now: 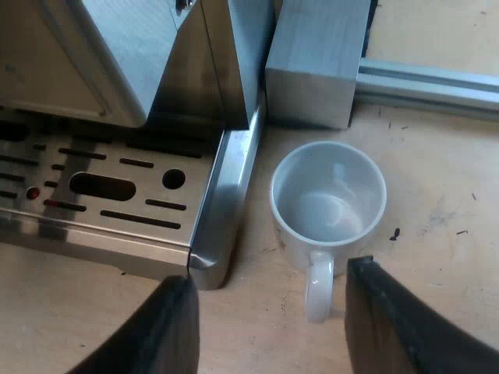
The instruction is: Remove mug from coffee machine
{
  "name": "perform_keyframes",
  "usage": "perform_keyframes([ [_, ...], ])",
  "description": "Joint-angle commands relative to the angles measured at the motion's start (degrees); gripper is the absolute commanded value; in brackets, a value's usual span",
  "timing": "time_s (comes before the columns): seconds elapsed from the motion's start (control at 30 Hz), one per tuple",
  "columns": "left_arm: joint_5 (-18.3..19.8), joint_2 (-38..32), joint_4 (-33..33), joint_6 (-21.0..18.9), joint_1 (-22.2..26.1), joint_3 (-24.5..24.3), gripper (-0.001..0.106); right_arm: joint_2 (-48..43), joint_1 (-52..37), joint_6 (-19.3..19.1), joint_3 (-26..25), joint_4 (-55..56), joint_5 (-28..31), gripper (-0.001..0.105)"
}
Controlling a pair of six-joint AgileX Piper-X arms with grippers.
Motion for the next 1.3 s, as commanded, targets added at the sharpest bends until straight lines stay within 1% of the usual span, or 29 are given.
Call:
perform_keyframes([
  [0.03, 3.44, -0.16, -0.15, -0.52, 8.04, -0.97, 0.080, 3.43, -0.21, -0.08, -3.81, -0.12, -0.42, 0.046],
  [0.1, 3.45, -0.16, -0.37, -0.52, 10.63, -0.97, 0.080, 5.50, -0.21, -0.08, -5.11, -0.31, -0.42, 0.046],
  [0.27, 3.17, -0.16, -0.26, -0.80, 13.24, -0.97, 0.080, 7.34, -2.72, 0.25, -5.47, -1.18, -3.19, 0.046],
  [0.33, 2.95, -0.16, -0.26, -1.21, 14.39, -1.01, 0.080, 8.40, -8.75, 1.13, -5.47, -1.62, -7.91, 0.046],
  [0.43, 2.85, -0.16, -0.26, -1.56, 16.29, -1.01, 0.080, 8.39, -14.93, 0.84, -5.47, -2.02, -8.35, 0.046],
  [0.47, 2.83, -0.16, -0.26, -1.56, 17.02, -1.01, 0.080, 8.39, -17.76, -0.24, -5.47, -1.99, -8.33, 0.046],
  [0.5, 2.84, -0.16, -0.26, -1.56, 17.87, -1.01, 0.080, 8.39, -19.99, -0.55, -5.47, -1.99, -8.49, 0.046],
  [0.6, 2.57, -0.16, -0.09, -1.75, 19.66, -1.01, 0.080, 8.21, -23.18, -0.23, -5.47, -2.42, -9.36, 0.046],
  [0.67, 2.57, -0.16, 0.41, -1.76, 20.16, -1.01, 0.080, 7.97, -23.77, -0.42, -5.47, -2.40, -8.67, 0.046],
  [0.77, 1.14, -0.16, 1.74, -1.76, 20.16, -1.01, 0.080, 6.75, -23.91, -1.50, -5.47, -2.40, -6.80, 0.046],
  [0.87, -3.25, -0.36, 3.83, -1.76, 20.16, -1.01, 0.080, 5.80, -23.91, -1.57, -5.47, -2.40, -6.81, 0.046],
  [0.9, -3.69, -0.42, 4.09, -1.65, 19.93, -1.01, 0.080, 3.32, -23.91, -2.31, -5.47, -2.40, -6.37, 0.046],
  [1.03, -3.87, -1.68, 4.18, -1.37, 19.04, -1.01, 0.080, -0.49, -23.91, -3.65, -4.90, -2.92, -5.65, 0.046],
  [1.1, -3.87, -2.96, 4.32, -1.13, 17.90, -1.01, 0.080, -5.03, -23.91, -4.25, -3.09, -3.39, -5.10, 0.046],
  [1.13, -3.87, -3.51, 4.57, -1.09, 17.51, -1.01, 0.080, -5.69, -23.91, -4.41, -2.77, -3.44, -4.90, 0.046],
  [1.2, -3.87, -5.23, 6.00, -0.81, 16.87, -1.01, 0.080, -9.47, -23.91, -5.40, -0.94, -3.58, -4.16, 0.046],
  [1.3, -4.44, -7.94, 7.82, 0.18, 16.82, -1.01, 0.080, -14.85, -23.91, -5.42, 1.72, -3.75, -3.82, 0.046],
])
